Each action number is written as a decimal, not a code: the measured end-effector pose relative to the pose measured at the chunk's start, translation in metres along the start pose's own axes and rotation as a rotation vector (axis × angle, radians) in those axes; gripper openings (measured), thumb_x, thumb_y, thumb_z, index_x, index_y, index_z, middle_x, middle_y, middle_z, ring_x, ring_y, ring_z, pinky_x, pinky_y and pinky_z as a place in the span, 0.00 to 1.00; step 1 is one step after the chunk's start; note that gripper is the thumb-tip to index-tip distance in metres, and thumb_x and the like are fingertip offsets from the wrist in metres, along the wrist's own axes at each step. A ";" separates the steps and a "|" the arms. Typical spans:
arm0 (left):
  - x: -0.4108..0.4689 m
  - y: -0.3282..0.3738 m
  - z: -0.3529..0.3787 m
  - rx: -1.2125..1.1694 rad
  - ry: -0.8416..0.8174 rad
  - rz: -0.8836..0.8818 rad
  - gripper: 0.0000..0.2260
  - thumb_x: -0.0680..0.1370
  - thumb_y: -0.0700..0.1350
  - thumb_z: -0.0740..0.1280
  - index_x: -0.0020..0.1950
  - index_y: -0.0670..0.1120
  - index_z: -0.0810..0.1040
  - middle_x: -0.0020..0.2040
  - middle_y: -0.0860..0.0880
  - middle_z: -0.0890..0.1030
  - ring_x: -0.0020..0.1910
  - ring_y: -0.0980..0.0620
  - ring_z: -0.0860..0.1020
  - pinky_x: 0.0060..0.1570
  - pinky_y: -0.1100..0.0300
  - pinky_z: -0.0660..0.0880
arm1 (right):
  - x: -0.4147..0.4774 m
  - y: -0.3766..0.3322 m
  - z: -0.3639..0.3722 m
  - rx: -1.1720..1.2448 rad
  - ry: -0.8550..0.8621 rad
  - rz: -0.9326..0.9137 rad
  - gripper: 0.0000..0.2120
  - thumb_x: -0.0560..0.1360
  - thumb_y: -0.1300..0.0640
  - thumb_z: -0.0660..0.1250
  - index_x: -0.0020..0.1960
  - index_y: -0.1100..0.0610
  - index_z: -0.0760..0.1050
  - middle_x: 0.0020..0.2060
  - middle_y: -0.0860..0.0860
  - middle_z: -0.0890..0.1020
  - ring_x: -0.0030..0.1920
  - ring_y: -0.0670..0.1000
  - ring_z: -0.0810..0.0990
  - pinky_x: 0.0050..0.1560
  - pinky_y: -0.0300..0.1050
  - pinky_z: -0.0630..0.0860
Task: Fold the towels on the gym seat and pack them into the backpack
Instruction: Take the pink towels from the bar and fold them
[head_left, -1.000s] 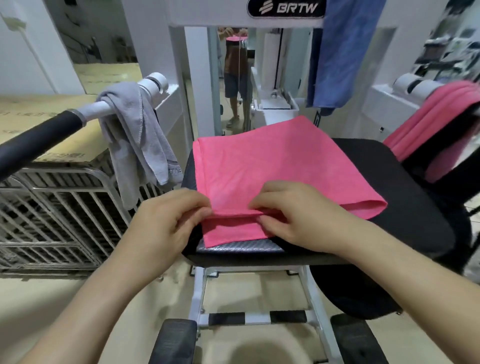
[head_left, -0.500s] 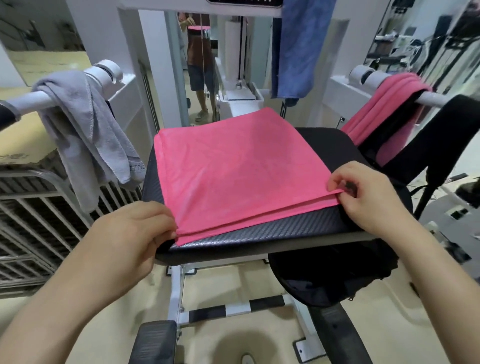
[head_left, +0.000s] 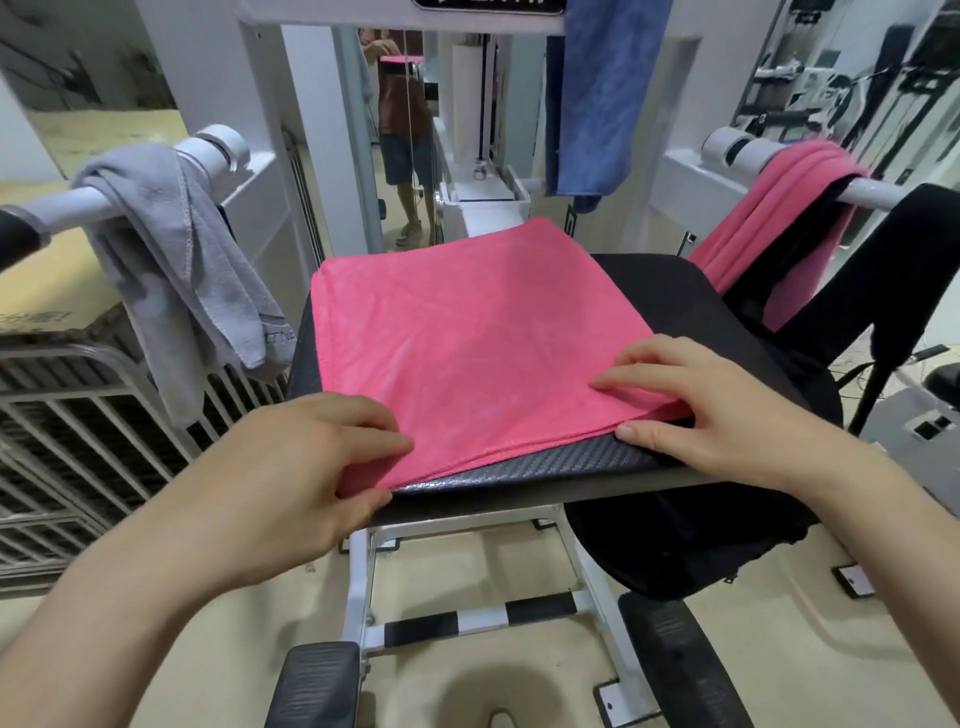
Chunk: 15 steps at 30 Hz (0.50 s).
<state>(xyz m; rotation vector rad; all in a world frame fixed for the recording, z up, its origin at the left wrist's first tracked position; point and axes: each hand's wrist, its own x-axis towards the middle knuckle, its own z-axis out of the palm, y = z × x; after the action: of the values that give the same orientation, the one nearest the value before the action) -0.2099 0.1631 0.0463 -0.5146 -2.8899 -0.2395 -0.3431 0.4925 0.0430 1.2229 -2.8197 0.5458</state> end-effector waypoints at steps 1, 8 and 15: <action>0.000 -0.001 -0.001 -0.015 0.015 0.010 0.18 0.71 0.54 0.60 0.54 0.54 0.84 0.52 0.61 0.81 0.51 0.58 0.80 0.50 0.63 0.77 | 0.000 0.002 0.003 -0.010 0.059 -0.023 0.17 0.75 0.44 0.66 0.63 0.42 0.76 0.56 0.40 0.74 0.58 0.47 0.74 0.59 0.52 0.73; 0.007 0.033 0.019 0.019 0.219 0.047 0.12 0.67 0.46 0.59 0.42 0.46 0.81 0.37 0.50 0.80 0.33 0.46 0.79 0.29 0.55 0.77 | -0.008 0.021 0.013 -0.530 0.373 -0.062 0.16 0.65 0.71 0.70 0.46 0.54 0.82 0.42 0.50 0.81 0.41 0.59 0.78 0.37 0.50 0.69; 0.033 0.105 0.023 -0.459 -0.053 0.199 0.14 0.77 0.56 0.60 0.49 0.50 0.82 0.38 0.53 0.83 0.37 0.58 0.79 0.39 0.61 0.76 | 0.016 0.045 -0.016 0.264 0.476 0.465 0.18 0.66 0.75 0.57 0.34 0.58 0.81 0.48 0.51 0.83 0.52 0.51 0.79 0.58 0.42 0.69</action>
<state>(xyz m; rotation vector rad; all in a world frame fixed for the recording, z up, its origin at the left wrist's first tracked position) -0.2069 0.2759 0.0449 -0.8867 -2.8009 -0.8767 -0.3882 0.5148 0.0466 0.3547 -2.6459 1.0862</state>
